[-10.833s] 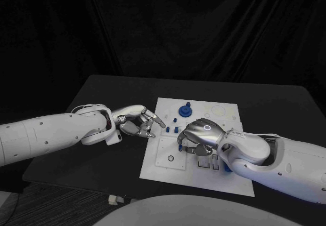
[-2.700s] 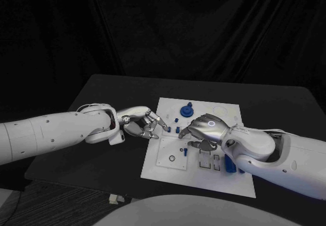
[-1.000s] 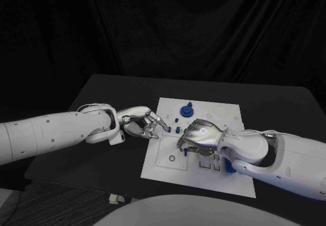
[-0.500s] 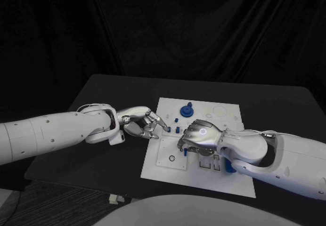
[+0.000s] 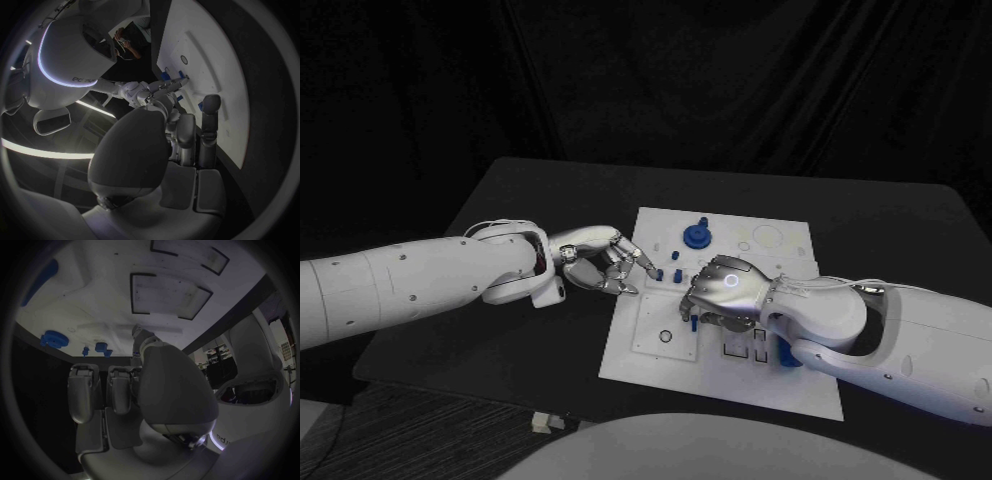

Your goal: Assemble the parts on the task board

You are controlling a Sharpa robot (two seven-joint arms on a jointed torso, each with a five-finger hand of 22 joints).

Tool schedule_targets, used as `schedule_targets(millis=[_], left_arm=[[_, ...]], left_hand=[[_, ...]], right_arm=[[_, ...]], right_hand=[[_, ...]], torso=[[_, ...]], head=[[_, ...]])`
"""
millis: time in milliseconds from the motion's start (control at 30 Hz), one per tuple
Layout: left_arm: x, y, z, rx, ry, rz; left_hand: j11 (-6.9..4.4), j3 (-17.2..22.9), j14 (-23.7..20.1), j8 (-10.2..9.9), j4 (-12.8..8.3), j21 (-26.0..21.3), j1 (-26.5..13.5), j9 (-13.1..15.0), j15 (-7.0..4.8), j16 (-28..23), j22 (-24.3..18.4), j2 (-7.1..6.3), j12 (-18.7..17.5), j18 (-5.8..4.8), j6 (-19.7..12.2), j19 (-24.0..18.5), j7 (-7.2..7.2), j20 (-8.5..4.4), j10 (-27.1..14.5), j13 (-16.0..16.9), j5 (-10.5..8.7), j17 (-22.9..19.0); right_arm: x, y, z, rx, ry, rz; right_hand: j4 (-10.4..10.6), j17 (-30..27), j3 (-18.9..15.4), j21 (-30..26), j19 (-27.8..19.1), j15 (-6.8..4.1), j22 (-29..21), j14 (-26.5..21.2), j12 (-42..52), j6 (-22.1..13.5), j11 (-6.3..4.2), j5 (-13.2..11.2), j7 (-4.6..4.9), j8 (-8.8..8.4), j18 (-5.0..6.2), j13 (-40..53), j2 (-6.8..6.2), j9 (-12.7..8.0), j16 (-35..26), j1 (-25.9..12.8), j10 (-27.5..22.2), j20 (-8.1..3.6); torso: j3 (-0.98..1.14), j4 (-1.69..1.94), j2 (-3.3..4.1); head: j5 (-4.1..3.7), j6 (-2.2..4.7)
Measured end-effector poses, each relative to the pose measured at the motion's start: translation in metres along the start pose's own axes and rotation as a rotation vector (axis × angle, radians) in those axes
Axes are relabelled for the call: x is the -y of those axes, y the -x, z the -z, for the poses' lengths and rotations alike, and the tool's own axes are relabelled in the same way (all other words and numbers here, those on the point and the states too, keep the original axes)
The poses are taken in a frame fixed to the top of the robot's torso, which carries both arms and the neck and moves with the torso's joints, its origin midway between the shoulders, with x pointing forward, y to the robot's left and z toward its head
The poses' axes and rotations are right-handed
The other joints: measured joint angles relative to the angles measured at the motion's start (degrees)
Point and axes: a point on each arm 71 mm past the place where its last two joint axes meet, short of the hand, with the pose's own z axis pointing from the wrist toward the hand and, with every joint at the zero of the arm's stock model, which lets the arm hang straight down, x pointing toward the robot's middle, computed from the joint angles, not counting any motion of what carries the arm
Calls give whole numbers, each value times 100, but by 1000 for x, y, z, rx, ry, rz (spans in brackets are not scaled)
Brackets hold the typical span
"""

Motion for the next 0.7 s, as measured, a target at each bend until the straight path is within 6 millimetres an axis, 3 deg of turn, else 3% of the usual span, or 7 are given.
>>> schedule_targets(millis=[233, 700], left_arm=[[0, 0, 0, 0, 0, 0], [0, 0, -1, -1, 0, 0]], left_hand=[[0, 0, 0, 0, 0, 0, 0, 0, 0, 0, 0, 0, 1, 0, 0, 0, 0, 0, 0, 0, 0, 0], [-1, 0, -21, 0, 0, 0, 0, 0, 21, 0, 0, 0, -22, 0, 0, -22, 0, -21, -1, 0, 22, 0]], right_arm=[[0, -1, -1, -2, -1, 1], [2, -2, -1, 5, -6, 2]], right_hand=[[57, 0, -57, 0, 0, 0, 0, 0, 0, 112, 0, -44, -29, 113, 0, 0, 0, 117, 0, 0, 0, 0], [183, 0, -151, 0, 0, 0, -1, 0, 0, 388, 0, -44, 23, 333, 0, 0, 74, 378, 0, -137, 0, 0]], torso=[[0, -1, -1], [1, -1, -1]], head=[[2, 0], [11, 0]])
